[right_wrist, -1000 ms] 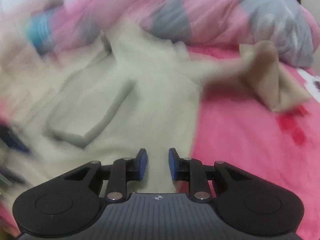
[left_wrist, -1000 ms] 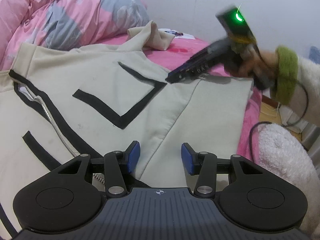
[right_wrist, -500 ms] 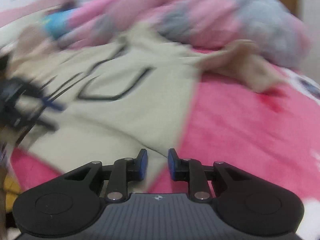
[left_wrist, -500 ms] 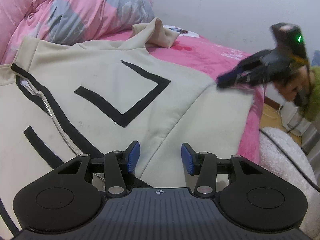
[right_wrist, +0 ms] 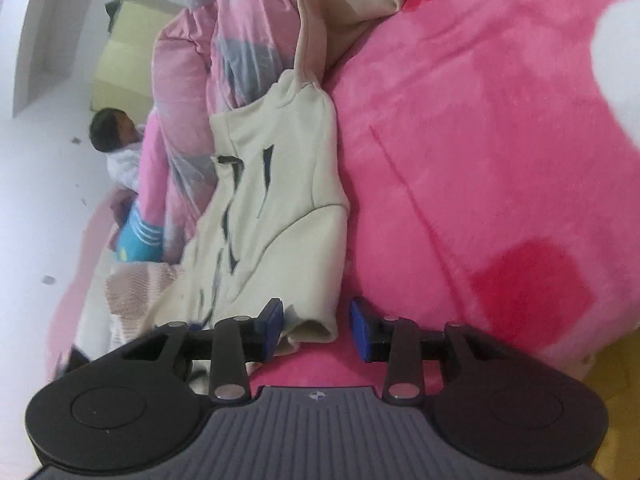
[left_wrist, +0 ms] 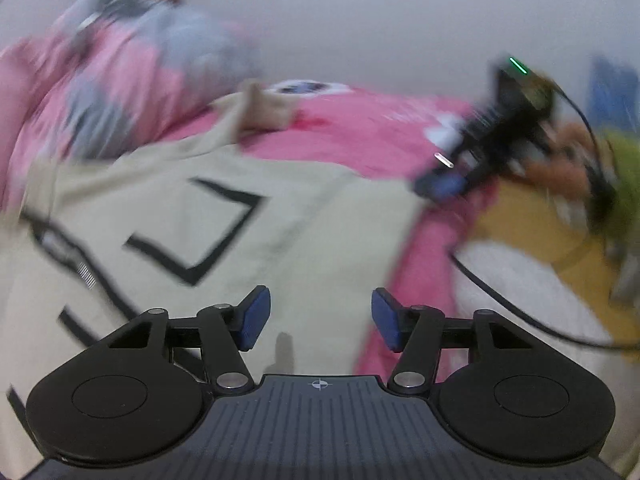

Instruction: Fold clothes

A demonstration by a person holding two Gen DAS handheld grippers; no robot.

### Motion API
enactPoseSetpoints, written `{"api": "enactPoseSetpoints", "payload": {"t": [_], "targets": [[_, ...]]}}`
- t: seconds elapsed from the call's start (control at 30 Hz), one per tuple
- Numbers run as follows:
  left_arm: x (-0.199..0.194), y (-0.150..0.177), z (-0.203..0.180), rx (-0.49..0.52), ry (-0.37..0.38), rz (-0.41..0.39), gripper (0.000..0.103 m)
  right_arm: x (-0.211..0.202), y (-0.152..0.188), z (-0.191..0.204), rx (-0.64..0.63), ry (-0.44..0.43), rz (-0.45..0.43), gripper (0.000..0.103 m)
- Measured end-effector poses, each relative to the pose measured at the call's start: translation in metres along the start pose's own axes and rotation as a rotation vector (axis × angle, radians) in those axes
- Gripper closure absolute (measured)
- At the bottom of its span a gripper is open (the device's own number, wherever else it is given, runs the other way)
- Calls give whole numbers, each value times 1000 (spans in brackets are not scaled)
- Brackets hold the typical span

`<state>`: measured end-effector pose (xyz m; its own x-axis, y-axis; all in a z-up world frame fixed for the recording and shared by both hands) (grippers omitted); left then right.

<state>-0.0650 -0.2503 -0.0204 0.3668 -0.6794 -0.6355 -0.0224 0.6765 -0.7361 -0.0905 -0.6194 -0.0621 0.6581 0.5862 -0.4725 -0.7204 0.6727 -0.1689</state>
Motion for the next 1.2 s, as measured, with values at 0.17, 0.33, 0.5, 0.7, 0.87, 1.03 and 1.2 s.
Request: {"api": "enactPoseSetpoints", "payload": {"t": [0.17,0.33,0.5,0.7,0.87,1.03,1.2], "targets": [[29,-4,-41,182,-184,43,49,-12,10,0,37,-31,-49,63],[29,-4,-33,160,-173,36,66,-24,40,-3,26,-77,-36,64],[18,-10,0,-38,-85,13,71,-7,45,-2,15,-91,-25,69],[14,-8,25,-198,-54,0,71,13,45,0,10,-112,-23,70],[13,-5,31,-234,-36,8,70,25,46,-4,79,-148,-31,72],[14,0,20,-194,-48,33,70,34,48,-7,104,-135,-65,98],[11,3,13,-167,-56,26,69,14,58,15,-50,-110,-93,102]]}}
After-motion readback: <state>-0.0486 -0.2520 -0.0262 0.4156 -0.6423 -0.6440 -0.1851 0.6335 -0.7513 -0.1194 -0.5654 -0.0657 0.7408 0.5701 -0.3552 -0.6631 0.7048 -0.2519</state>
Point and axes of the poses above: each gripper's, at about its wrist camera, not at the fingertips, and x roughly the way its jaws point, z to its left, y to its underside, the point moved 1 cm from there along x, roughly the way its jaws point, and after that the axes turned 7 degrees about x, right-handed, at the moved point
